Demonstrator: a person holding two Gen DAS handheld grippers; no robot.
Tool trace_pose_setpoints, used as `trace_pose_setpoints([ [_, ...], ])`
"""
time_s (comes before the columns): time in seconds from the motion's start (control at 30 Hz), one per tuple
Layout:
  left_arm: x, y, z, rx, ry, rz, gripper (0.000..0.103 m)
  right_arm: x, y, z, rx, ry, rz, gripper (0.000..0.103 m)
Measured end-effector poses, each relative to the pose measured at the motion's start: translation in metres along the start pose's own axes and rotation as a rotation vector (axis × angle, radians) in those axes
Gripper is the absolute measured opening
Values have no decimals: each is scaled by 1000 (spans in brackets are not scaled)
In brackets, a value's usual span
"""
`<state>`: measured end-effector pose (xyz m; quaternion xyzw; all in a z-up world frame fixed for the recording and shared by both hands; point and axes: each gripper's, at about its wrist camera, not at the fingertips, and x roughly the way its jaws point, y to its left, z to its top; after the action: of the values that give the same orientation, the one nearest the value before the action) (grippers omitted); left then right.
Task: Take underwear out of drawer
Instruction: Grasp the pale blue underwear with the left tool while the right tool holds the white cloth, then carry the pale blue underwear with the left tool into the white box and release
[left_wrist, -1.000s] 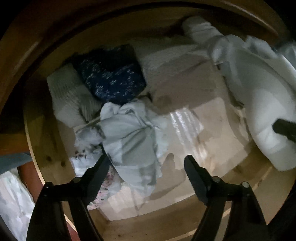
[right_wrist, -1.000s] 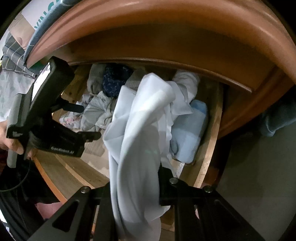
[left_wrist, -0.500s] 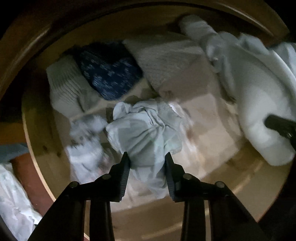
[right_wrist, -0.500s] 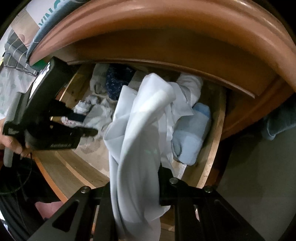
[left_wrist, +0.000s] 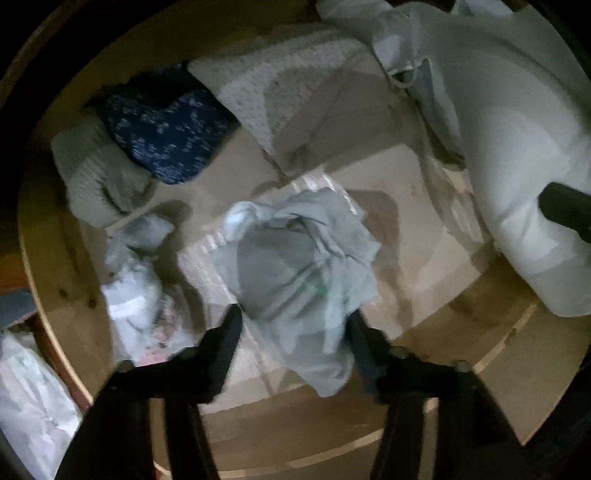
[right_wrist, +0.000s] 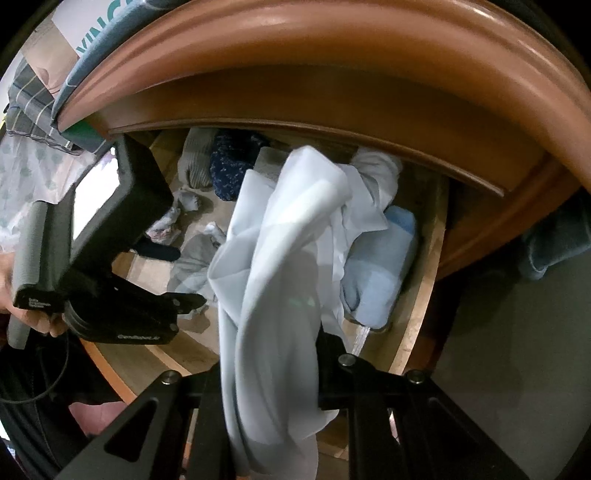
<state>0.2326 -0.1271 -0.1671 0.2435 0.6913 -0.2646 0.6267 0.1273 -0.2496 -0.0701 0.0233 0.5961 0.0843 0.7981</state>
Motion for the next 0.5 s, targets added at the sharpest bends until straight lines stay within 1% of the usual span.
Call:
trace_pose_setpoints([
  [0.03, 0, -1, 0, -6, -8, 3, 42, 0, 1, 0, -3, 1, -4, 15],
  [0.1, 3, -6, -9, -1, -24, -3, 35, 1, 0, 1, -1, 3, -3, 15],
  [0.17, -2, -7, -14, -18, -33, -21, 33, 1, 0, 1, -1, -2, -3, 15],
  [0.2, -6, -7, -18, -25, -42, -32, 32, 1, 0, 1, 1, -2, -2, 15],
  [0.27, -17, -7, -32, -24, -58, -28, 32, 0, 0, 1, 2, -4, -1, 15],
  [0.33, -32, -6, -36, -17, -82, -33, 32, 0, 0, 1, 2, -6, -3, 15],
  [0.5, -64, -8, -67, -3, -144, -43, 32, 0, 0, 0, -6, -6, -10, 15],
])
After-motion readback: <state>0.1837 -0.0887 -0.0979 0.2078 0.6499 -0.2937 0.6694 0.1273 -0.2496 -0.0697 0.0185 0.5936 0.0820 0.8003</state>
